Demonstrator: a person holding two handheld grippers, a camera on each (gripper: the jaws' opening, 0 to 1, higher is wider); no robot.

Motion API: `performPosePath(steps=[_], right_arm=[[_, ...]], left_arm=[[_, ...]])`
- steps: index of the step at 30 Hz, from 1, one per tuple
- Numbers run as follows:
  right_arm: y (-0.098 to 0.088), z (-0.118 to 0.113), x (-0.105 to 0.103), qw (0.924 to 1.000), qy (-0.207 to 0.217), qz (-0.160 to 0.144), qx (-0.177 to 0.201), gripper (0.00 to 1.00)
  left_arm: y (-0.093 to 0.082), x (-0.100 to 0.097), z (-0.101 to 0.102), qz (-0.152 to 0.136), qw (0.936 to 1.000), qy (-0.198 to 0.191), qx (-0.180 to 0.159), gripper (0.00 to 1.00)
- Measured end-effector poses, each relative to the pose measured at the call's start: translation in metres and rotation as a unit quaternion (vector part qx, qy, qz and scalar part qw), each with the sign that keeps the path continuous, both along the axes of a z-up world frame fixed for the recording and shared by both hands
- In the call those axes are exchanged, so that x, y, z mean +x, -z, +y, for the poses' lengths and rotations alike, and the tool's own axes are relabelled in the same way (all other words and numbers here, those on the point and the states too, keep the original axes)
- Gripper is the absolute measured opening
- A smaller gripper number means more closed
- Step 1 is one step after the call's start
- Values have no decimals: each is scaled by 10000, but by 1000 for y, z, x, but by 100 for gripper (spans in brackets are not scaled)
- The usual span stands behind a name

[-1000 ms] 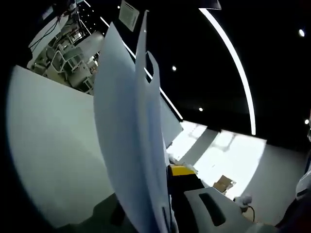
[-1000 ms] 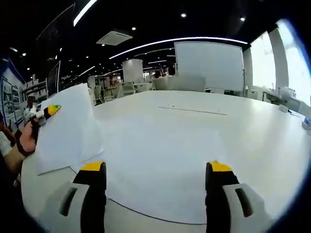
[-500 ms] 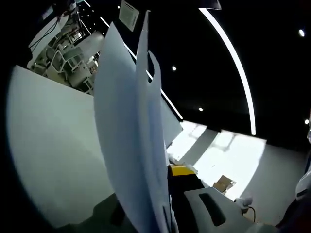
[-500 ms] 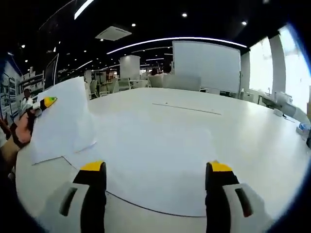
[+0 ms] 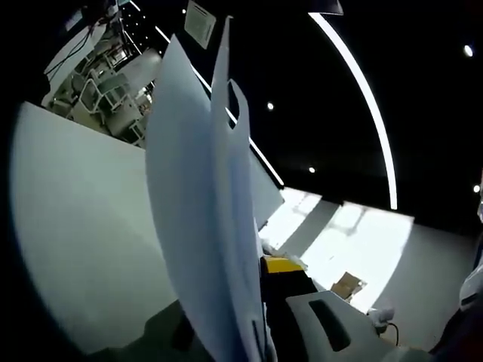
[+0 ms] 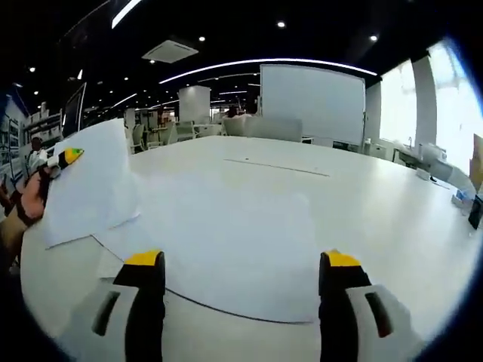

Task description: Organize the stack of printing papers by aligning and flattening the scattered papers on the table

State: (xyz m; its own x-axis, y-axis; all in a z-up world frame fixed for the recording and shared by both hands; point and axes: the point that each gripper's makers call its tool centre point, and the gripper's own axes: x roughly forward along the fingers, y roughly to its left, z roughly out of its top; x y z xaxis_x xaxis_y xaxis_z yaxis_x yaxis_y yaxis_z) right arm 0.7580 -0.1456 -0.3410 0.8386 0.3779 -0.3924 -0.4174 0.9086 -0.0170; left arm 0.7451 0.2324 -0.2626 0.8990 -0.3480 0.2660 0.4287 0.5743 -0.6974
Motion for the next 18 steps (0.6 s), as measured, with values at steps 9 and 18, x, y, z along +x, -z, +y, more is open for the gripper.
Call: performPosePath(steps=[9, 18], right_arm=[[-3, -9, -6, 9999, 101, -93, -25, 79], [-2, -14, -12, 9996, 219, -160, -80, 78]], left_arm=[[0, 0, 0, 0, 10000, -12, 19, 7], [0, 0, 0, 6, 10000, -21, 42, 7]])
